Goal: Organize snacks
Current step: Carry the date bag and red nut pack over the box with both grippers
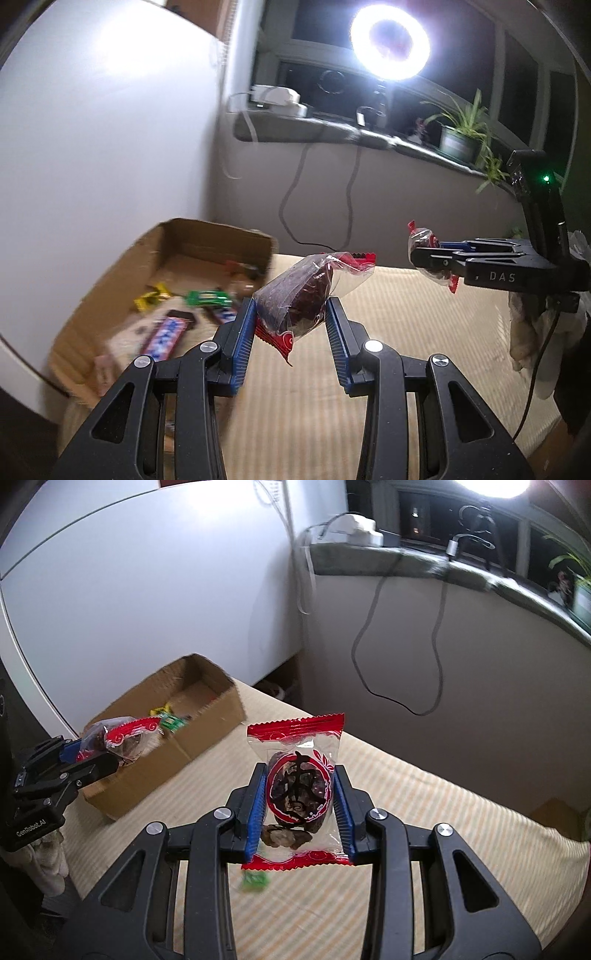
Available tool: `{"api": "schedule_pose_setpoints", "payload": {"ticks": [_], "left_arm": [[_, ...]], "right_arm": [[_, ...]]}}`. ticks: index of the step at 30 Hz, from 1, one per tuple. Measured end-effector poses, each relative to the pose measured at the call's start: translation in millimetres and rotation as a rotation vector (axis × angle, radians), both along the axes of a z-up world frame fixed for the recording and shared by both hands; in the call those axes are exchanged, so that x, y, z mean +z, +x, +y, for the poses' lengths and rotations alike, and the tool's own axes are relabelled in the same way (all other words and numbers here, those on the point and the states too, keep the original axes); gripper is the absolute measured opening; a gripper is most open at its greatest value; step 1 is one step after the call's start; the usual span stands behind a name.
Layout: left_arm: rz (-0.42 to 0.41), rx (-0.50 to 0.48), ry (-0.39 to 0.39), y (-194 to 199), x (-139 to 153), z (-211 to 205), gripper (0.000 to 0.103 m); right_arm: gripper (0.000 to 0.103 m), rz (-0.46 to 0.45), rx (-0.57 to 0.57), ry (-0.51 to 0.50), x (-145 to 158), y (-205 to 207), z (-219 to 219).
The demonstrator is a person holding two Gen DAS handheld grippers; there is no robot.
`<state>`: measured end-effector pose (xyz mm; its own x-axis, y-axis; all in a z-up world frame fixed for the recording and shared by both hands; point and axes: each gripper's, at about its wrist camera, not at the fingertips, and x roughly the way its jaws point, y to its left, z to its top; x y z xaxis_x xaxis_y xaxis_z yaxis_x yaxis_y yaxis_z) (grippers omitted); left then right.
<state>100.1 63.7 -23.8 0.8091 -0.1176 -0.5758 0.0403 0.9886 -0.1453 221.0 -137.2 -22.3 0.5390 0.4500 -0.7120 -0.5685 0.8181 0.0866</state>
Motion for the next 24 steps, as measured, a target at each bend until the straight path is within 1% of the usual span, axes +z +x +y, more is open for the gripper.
{"api": "schedule_pose_setpoints", "payload": {"ticks": [10,18,24], "left_arm": [[-0.001,0.117,-0.001,-11.0,-3.5,53.7,0.037],[0.006,0.172,0.009,-14.0,-9.0,76.0,0.037],[0.017,0.198,0.011,-14.4,-17.1,89.1,0.037]], "right_arm": [[0.035,0.016,0.1,0.029,2.4,22.5,73.4],[0.035,0.03,0.17,0.006,-5.6,36.6,132.2],[0.035,0.054,0.2,0.0,-16.7,47.7,160.1]]}}
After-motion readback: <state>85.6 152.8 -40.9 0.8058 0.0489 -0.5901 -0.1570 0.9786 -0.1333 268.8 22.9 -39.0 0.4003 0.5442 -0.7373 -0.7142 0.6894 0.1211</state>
